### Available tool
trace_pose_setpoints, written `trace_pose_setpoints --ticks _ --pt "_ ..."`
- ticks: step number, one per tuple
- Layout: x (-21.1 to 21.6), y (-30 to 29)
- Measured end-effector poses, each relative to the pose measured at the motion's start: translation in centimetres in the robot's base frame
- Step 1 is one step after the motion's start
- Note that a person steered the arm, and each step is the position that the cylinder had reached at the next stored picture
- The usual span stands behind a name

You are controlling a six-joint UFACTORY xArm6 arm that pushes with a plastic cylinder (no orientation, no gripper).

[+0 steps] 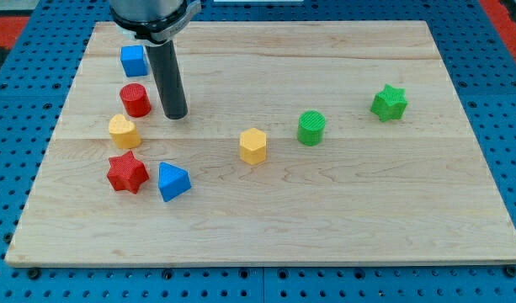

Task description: Move your arm closer to the green circle

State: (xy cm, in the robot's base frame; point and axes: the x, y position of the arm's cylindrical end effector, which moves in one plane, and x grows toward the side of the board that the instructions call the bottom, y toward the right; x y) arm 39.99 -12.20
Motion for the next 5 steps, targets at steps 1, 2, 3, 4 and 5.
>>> trace_pose_setpoints --ticks 1,2,3,4,5 --pt "-1.7 -0.7" --pt "-1.7 -2.8" --pt "-3.1 -1.0" --pt "-4.5 1.7" --pt "-7.2 7.3"
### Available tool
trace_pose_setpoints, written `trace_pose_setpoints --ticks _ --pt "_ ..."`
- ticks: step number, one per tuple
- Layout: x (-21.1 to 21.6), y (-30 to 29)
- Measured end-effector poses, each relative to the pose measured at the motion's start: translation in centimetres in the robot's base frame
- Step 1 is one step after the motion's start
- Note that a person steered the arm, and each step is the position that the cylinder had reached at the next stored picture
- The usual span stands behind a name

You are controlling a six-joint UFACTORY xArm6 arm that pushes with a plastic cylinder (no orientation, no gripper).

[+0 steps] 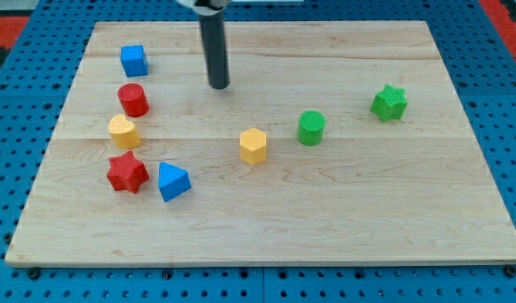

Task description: Move your arm closer to the green circle

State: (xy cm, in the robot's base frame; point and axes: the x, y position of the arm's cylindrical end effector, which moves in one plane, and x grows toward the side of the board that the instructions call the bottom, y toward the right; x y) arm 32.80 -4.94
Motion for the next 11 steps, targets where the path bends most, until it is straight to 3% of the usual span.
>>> trace_pose_setpoints --ticks 1,3,6,9,10,11 --pt "-1.3 1.1" --pt "-9.7 9.2" --pt "-11.2 12.7" --pt "-9.4 13.3" --pt "-2.5 15.3" --pt "1.2 16.9"
